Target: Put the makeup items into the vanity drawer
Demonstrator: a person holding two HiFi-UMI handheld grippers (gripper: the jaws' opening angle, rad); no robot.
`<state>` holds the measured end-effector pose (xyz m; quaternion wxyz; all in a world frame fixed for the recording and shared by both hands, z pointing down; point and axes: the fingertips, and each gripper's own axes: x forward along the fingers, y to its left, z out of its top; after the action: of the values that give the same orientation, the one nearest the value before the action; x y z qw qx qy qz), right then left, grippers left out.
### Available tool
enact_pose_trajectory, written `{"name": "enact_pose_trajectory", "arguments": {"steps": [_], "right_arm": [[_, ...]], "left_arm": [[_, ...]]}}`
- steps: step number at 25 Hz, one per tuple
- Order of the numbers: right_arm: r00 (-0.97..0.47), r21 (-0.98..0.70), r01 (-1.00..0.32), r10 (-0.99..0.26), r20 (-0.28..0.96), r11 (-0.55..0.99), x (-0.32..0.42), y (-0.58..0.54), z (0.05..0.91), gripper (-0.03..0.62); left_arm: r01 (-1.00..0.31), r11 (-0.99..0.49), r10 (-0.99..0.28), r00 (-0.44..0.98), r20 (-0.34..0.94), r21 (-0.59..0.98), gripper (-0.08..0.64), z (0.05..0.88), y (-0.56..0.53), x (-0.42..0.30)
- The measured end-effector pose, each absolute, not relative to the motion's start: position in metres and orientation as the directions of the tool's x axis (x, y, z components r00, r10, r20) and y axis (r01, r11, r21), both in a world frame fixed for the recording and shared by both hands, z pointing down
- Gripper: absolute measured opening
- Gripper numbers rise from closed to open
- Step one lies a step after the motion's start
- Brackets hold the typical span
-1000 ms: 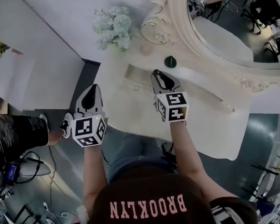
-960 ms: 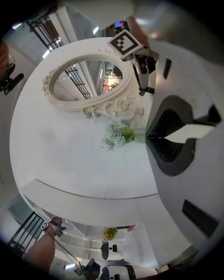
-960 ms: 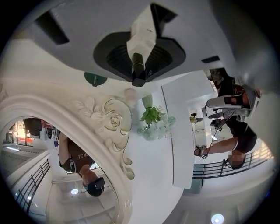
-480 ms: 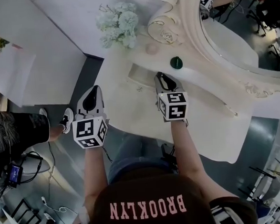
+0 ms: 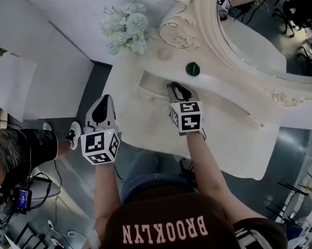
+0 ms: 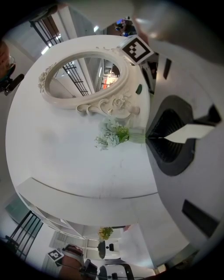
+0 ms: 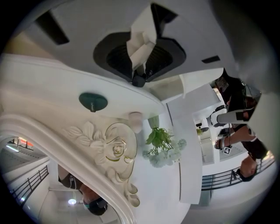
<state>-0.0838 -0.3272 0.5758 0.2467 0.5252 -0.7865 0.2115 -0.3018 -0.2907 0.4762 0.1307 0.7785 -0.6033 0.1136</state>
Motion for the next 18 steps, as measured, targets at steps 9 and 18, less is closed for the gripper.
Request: {"name": "enact_pose_trajectory", "arguments": {"steps": [9, 18], "right_arm": [[-0.322, -0.071, -0.932, -0.72, 0.615, 0.356, -0.078, -0.324, 0.566, 0.133], [-0.299, -0.051, -0.945, -0.794, 0.53, 0.322, -0.05, -0.332, 0.513, 0.133]], "left_arm": [[-0.965, -0.254, -0.91, 0.262, 0.32, 0.068, 0.006, 0.47, -0.293, -0.29], [-0.955, -0.292, -0.923, 0.296, 0.247, 0.052, 0.006, 0.433, -0.306, -0.269]]}}
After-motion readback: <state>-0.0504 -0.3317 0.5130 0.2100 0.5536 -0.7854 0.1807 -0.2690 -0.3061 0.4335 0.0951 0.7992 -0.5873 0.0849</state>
